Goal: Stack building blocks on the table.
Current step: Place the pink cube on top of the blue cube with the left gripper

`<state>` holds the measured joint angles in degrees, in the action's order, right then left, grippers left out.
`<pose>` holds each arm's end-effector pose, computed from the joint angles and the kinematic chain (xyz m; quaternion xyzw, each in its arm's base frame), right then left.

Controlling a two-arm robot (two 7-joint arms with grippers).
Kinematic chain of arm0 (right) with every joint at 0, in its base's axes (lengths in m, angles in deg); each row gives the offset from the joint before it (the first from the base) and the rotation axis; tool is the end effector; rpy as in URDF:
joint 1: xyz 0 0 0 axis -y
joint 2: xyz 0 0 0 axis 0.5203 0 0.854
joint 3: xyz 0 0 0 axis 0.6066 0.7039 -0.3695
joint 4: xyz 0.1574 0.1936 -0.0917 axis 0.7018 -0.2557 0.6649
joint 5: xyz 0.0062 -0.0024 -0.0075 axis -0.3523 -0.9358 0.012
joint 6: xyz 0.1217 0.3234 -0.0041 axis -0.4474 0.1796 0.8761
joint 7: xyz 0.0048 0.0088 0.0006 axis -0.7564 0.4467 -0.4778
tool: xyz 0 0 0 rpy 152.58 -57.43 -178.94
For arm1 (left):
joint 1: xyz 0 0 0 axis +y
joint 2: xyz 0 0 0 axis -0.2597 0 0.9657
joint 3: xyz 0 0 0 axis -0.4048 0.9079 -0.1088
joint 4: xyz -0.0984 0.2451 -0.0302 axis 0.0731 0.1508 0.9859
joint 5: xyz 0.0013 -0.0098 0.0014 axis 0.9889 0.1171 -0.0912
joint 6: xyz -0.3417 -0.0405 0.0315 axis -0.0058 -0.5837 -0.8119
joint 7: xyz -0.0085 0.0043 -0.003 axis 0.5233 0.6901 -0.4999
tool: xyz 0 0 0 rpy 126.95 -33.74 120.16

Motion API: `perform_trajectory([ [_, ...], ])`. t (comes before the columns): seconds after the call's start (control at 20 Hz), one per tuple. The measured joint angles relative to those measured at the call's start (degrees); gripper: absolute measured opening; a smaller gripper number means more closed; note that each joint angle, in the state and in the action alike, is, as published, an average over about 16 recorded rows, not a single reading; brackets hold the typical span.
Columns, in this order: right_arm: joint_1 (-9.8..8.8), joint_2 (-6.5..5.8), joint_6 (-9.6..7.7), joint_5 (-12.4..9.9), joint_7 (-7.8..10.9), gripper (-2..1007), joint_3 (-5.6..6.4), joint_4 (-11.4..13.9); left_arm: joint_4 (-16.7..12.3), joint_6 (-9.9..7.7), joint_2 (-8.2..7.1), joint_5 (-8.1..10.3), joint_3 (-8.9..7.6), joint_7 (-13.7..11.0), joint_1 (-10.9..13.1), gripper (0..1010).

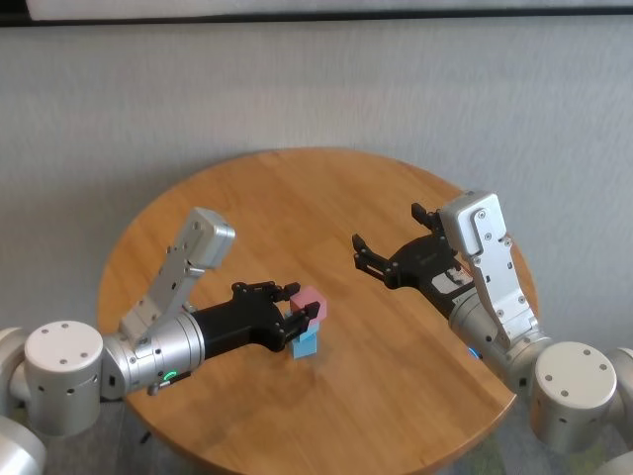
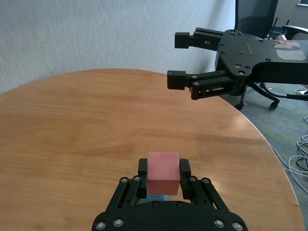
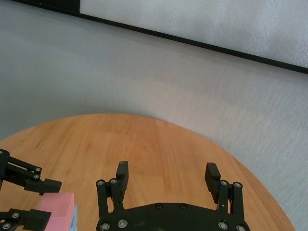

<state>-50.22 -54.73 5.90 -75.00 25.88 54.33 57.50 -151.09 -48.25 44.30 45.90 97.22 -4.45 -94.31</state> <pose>0.3942 0.0383 -0.2558 -0.0923 -0.0780 -0.5210 0.8450 0.4237 -0.0314 -0.2645 0.1200 0.0339 0.3006 0.9456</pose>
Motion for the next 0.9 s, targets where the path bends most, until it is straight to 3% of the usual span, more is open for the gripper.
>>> perform_trajectory([
  [0.9, 0.00, 0.00, 0.00, 0.0, 0.00, 1005, 0.00, 0.0, 0.1, -0.39, -1.46, 1.83, 2.10, 1.2, -0.7, 400],
])
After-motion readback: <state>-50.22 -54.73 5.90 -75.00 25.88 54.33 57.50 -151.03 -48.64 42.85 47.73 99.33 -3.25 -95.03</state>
